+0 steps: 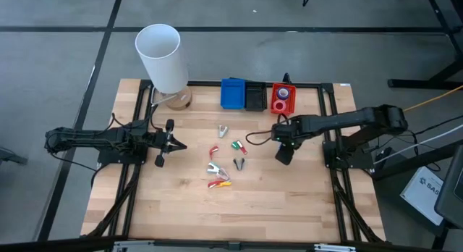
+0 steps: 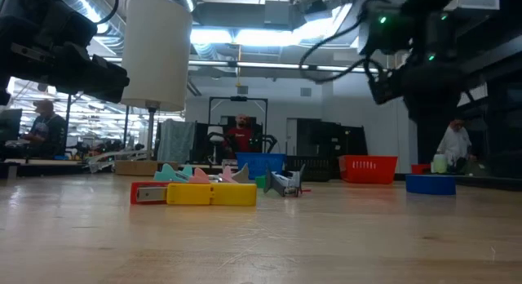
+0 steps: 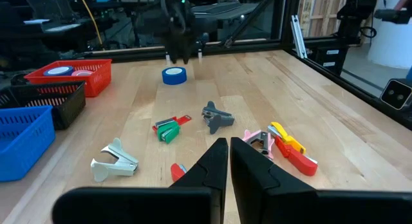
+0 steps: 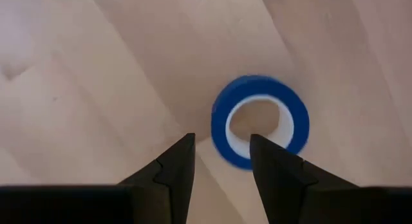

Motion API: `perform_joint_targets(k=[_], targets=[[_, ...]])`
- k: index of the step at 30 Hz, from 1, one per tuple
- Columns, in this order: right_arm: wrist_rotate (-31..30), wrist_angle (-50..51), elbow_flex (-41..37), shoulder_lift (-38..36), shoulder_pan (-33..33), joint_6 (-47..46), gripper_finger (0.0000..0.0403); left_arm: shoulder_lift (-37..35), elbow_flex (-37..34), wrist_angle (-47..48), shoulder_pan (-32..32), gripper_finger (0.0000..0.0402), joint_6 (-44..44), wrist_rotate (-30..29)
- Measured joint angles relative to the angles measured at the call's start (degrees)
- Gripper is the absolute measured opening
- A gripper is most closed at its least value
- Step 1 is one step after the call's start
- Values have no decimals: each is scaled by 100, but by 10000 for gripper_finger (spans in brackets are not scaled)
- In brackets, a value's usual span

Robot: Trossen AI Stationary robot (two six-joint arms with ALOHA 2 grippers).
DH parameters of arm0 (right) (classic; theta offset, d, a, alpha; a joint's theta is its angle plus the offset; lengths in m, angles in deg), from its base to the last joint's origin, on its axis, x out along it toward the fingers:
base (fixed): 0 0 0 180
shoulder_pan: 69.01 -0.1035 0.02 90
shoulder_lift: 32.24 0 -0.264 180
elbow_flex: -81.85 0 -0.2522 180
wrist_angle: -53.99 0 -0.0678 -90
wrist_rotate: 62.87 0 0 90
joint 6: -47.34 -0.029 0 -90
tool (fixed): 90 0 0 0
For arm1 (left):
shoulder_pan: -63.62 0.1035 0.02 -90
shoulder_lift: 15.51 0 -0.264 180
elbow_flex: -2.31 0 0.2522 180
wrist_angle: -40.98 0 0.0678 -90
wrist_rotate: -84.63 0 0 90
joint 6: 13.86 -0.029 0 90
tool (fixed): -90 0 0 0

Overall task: Pick and place Stapler, Stapler remover, tape
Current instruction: Put the blue tape into the red bin

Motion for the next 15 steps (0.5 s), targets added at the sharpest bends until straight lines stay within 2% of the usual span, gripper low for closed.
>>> perform_joint_targets(k=[15], targets=[[13, -420, 7, 808, 42, -293, 149, 0, -1, 0, 0, 16, 0, 0]])
